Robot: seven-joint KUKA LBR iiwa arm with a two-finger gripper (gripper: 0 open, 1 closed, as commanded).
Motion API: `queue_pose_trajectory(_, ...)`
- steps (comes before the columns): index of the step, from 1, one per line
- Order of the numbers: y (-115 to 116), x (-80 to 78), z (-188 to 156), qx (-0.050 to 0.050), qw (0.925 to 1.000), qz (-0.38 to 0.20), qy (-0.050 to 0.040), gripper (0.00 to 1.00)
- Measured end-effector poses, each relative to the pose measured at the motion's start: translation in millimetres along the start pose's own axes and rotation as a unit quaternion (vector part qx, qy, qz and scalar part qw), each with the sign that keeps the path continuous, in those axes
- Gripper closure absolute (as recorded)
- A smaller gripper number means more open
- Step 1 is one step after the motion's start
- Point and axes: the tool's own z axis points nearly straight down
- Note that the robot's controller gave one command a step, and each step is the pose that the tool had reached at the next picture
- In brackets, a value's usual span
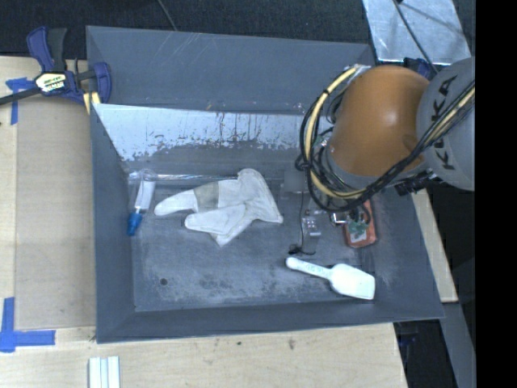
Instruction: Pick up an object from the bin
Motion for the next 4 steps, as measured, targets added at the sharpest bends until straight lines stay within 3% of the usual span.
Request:
queue_pose_trajectory(1, 34, -16.0, 55, 0.000, 1.0000, 0.009, -0.0034, 0.00)
queue_pose_trajectory(2, 93, -36.1, 71, 0.000, 0.9973, 0.073, 0.0017, 0.00)
queue_pose_trajectory(3, 91, -62.9, 112, -0.002, 0.9895, 0.144, -0.0067, 1.00)
queue_pose_trajectory(4, 91, -62.9, 112, -0.002, 0.9895, 0.144, -0.0067, 1.00)
